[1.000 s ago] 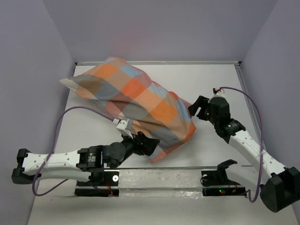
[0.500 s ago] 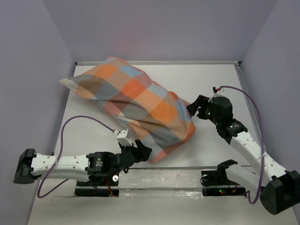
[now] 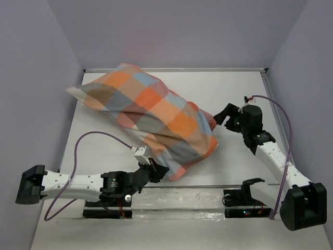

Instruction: Put the pillow into the pillowcase

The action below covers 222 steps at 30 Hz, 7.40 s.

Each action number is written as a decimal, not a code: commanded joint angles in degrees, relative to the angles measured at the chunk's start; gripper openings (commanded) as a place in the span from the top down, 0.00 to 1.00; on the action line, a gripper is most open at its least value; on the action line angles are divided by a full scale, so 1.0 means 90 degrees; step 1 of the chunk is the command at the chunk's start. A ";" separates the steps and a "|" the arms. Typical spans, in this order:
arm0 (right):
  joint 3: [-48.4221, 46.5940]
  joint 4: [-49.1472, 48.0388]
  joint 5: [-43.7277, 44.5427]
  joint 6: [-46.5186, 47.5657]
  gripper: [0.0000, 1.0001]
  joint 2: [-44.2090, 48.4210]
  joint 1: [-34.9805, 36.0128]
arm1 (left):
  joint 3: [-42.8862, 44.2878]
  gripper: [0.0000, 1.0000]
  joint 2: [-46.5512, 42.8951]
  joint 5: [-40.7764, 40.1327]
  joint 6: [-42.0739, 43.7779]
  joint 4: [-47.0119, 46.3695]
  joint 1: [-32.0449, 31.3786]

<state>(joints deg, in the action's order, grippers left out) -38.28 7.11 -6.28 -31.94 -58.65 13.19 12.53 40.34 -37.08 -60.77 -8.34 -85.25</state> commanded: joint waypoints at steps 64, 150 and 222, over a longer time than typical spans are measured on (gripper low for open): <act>-0.3109 -0.1260 0.1757 0.1137 1.00 -0.4135 -0.0518 | -0.0104 1.00 0.0781 0.3817 0.1733 -0.3819 0.3127; 0.2321 0.0350 0.1214 -0.1246 1.00 0.2863 -0.0802 | 0.1313 1.00 0.2104 0.3857 0.1245 -0.3441 1.1444; 0.1470 -0.1881 -0.0490 -0.1098 0.35 0.0758 0.1659 | 0.6079 0.01 0.4269 0.0506 0.6011 0.0801 0.4227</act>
<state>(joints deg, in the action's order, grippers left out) -25.23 6.46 1.50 -39.18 -47.62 29.39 65.95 83.55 -33.67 -5.39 2.52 -51.72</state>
